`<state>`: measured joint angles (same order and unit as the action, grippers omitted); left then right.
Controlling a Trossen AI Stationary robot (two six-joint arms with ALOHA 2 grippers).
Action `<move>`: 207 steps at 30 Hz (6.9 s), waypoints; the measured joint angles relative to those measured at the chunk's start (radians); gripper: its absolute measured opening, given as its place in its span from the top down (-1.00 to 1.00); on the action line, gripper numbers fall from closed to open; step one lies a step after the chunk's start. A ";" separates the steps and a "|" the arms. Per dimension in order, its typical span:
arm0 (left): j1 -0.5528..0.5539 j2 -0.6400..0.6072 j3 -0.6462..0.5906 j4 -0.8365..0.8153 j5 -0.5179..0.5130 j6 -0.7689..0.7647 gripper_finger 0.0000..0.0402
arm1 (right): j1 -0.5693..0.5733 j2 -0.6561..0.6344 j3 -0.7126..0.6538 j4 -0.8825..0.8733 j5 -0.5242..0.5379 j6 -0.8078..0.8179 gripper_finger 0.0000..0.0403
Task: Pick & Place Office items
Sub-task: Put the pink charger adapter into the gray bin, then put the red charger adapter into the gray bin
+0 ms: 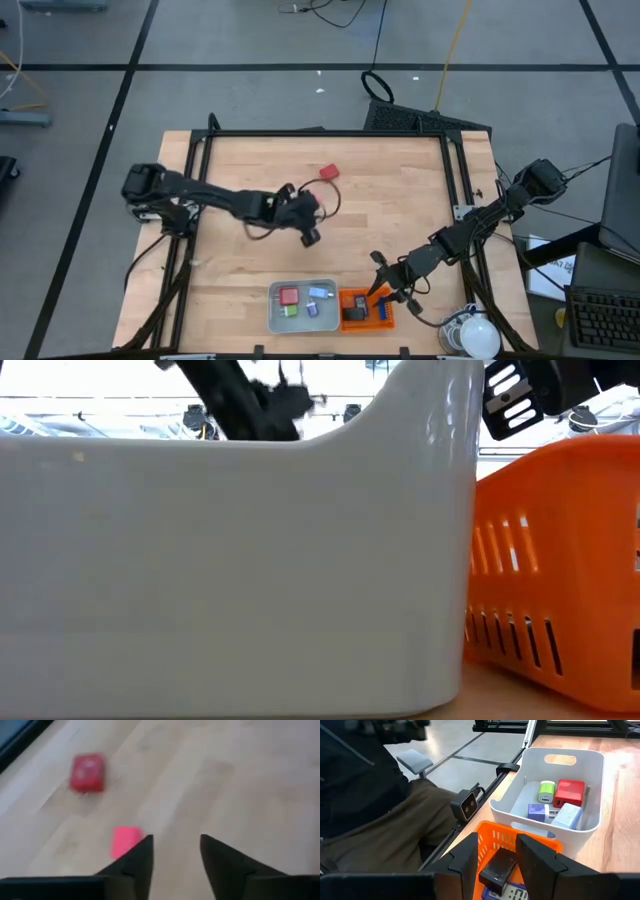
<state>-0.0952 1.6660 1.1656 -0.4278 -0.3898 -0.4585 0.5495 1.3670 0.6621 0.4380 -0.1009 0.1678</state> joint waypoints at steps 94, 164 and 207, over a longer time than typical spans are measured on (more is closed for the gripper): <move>-0.008 -0.277 -0.226 0.258 0.311 0.264 0.21 | -0.092 -0.325 -0.157 -0.090 0.025 0.002 0.45; -0.462 -0.010 -0.352 0.617 0.371 0.009 0.10 | -0.143 -0.711 -0.647 0.466 0.523 -0.128 0.46; -0.346 -0.049 -0.325 0.700 0.395 -0.011 0.03 | -0.143 -0.709 -0.647 0.468 0.523 -0.128 0.45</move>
<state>-0.4415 1.6168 0.8405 0.2720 0.0055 -0.4698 0.4061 0.6578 0.0151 0.9063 0.4225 0.0401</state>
